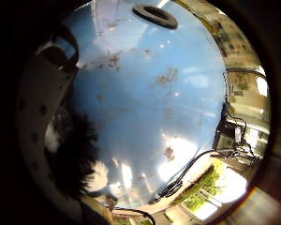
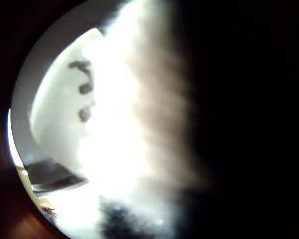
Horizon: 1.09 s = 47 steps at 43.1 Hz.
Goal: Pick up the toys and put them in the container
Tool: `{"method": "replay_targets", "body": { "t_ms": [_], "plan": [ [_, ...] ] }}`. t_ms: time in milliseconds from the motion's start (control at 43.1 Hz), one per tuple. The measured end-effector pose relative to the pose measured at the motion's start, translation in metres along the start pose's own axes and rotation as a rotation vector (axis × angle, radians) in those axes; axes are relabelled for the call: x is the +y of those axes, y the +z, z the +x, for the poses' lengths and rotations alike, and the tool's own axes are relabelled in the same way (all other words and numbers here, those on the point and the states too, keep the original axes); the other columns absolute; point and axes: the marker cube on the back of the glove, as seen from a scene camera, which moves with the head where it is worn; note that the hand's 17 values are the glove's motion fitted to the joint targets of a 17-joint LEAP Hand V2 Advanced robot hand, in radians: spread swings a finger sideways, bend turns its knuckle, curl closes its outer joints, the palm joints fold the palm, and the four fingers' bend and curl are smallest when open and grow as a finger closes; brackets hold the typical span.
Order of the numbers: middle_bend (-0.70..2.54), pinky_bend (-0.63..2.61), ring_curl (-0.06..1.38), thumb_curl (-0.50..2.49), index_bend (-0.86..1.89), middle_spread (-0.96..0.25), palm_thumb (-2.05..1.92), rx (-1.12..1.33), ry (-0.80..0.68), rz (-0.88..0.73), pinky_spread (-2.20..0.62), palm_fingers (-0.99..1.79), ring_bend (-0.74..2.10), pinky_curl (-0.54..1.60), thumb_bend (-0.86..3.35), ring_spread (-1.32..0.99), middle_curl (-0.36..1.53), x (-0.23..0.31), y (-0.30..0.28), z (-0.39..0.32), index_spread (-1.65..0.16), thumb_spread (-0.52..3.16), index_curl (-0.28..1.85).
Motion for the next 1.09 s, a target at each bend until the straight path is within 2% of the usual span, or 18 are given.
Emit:
{"method": "replay_targets", "body": {
  "t_ms": [209,232,255,395,650,859,1091],
  "plan": [
    [0.98,0.75,0.62,0.76,1.02,-0.12,1.11,-0.044,0.073,0.028,-0.41,1.43,1.21,0.36,0.59,-0.2,0.56,-0.001,-0.034,0.003,-0.02,1.57,0.51],
    [0.85,0.84,0.63,0.78,1.03,-0.14,1.0,-0.052,0.081,0.04,-0.42,1.28,1.23,0.39,0.48,-0.21,0.51,0.001,-0.044,0.003,-0.04,1.45,0.52],
    [1.06,0.82,0.62,0.8,1.01,-0.14,0.97,-0.058,0.091,0.053,-0.41,1.32,1.18,0.38,0.45,-0.21,0.59,0.002,-0.054,0.003,-0.04,1.41,0.52],
    [1.06,0.87,0.64,0.86,1.08,-0.15,0.72,-0.006,0.135,0.124,-0.38,1.02,1.16,0.42,0.22,-0.26,0.61,0.011,-0.117,0.001,-0.1,1.16,0.59],
    [1.09,0.93,0.66,0.98,1.12,-0.16,0.65,0.048,0.193,0.285,-0.36,0.91,1.17,0.46,0.11,-0.33,0.66,0.025,-0.235,-0.033,-0.15,0.86,0.68],
    [1.11,0.96,0.68,1.06,1.13,-0.16,0.66,0.058,0.138,0.312,-0.35,0.87,1.18,0.47,0.08,-0.36,0.7,0.018,-0.284,-0.084,-0.17,0.7,0.74],
    [1.11,0.99,0.7,1.13,1.13,-0.17,0.66,0.043,-0.004,0.265,-0.35,0.85,1.2,0.48,0.05,-0.37,0.73,-0.013,-0.281,-0.17,-0.19,0.58,0.79]
  ]
}}
